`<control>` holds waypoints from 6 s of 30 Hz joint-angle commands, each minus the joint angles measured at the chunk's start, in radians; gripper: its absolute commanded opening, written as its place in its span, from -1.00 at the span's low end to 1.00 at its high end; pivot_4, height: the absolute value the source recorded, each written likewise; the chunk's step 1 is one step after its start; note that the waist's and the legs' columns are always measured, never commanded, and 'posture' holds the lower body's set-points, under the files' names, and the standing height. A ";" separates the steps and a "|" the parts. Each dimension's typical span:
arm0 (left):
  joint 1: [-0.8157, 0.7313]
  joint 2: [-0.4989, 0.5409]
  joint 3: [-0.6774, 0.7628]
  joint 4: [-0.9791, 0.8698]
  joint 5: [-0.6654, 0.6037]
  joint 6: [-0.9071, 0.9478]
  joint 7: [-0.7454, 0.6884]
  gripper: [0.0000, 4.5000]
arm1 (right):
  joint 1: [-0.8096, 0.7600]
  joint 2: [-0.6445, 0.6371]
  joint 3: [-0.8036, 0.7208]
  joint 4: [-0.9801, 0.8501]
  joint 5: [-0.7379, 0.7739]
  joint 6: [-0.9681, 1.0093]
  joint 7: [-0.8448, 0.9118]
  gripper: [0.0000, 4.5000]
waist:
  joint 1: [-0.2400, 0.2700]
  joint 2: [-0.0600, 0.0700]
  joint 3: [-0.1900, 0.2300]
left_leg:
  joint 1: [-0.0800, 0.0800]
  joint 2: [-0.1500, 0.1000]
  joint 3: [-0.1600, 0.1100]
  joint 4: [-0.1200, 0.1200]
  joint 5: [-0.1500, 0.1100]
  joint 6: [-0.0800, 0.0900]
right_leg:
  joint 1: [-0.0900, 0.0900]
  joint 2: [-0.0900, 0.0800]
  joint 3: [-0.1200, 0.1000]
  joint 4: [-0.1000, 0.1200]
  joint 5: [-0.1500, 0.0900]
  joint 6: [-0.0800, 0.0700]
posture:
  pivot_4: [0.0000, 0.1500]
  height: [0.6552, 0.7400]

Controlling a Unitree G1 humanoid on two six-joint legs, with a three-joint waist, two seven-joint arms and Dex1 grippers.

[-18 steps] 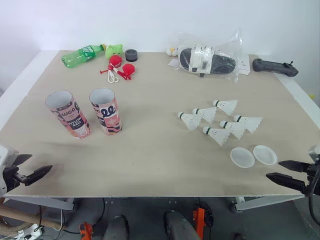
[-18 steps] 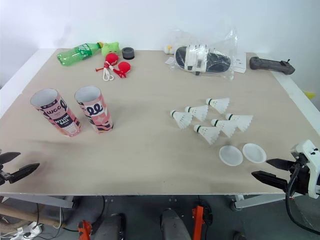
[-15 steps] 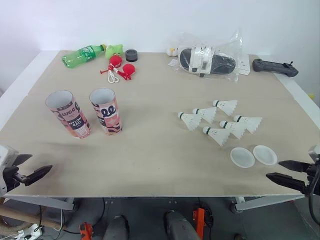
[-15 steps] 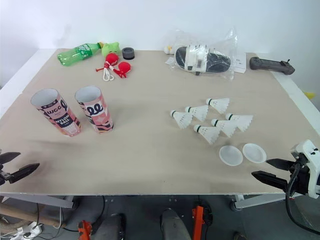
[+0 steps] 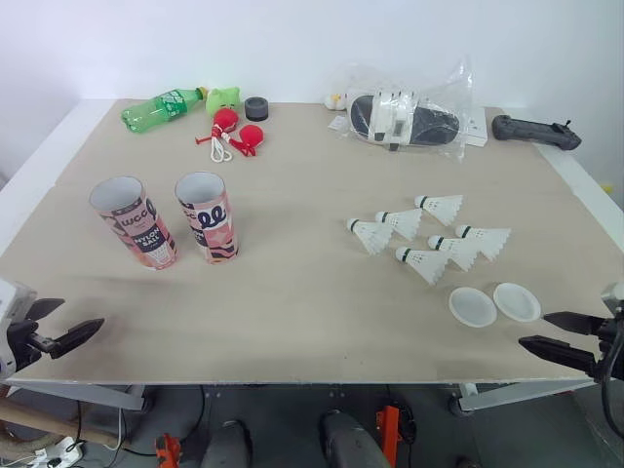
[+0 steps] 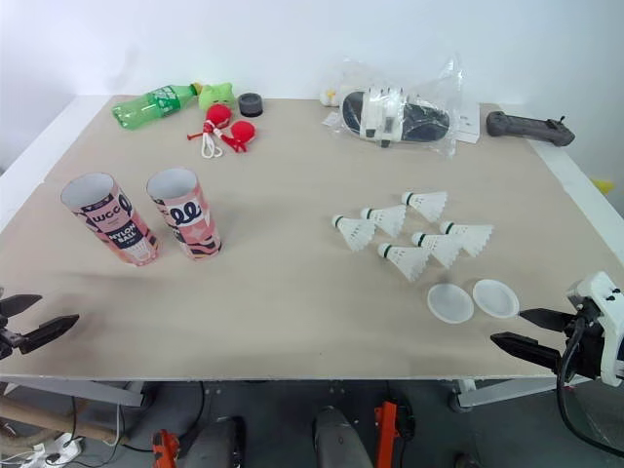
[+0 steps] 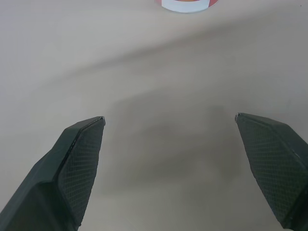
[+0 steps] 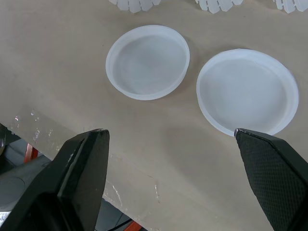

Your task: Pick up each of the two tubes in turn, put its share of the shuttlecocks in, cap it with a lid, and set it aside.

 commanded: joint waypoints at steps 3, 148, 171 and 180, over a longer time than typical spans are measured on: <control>-0.009 0.013 0.019 -0.016 0.003 -0.003 0.007 1.00 | -0.006 -0.008 -0.040 -0.002 0.005 -0.009 0.003 0.98 | 0.000 0.000 0.000 | 0.000 0.000 0.000 0.000 0.000 0.000 | 0.000 0.000 0.000 0.000 0.000 0.000 | 1.00 1.00; -0.834 -0.111 -0.863 -0.315 0.191 0.210 -0.004 0.33 | -0.371 0.193 0.323 -0.366 0.082 0.135 -0.443 1.00 | 0.030 0.006 -0.003 | -0.005 -0.006 -0.019 0.006 0.004 0.006 | 0.004 0.001 -0.010 0.012 -0.003 0.007 | 1.00 1.00; -0.739 -0.029 -0.885 -0.491 0.091 0.312 -0.055 0.33 | -0.363 0.190 0.308 -0.339 0.078 0.124 -0.416 1.00 | 0.025 0.007 -0.003 | -0.005 -0.006 -0.019 0.008 0.004 0.006 | 0.004 0.001 -0.010 0.012 -0.002 0.007 | 1.00 1.00; -0.692 -0.058 -0.974 -0.402 0.168 0.262 -0.037 0.33 | -0.367 0.184 0.315 -0.318 0.073 0.176 -0.442 1.00 | 0.025 0.007 -0.003 | -0.005 -0.006 -0.019 0.008 0.004 0.007 | 0.004 0.001 -0.010 0.012 -0.002 0.007 | 1.00 1.00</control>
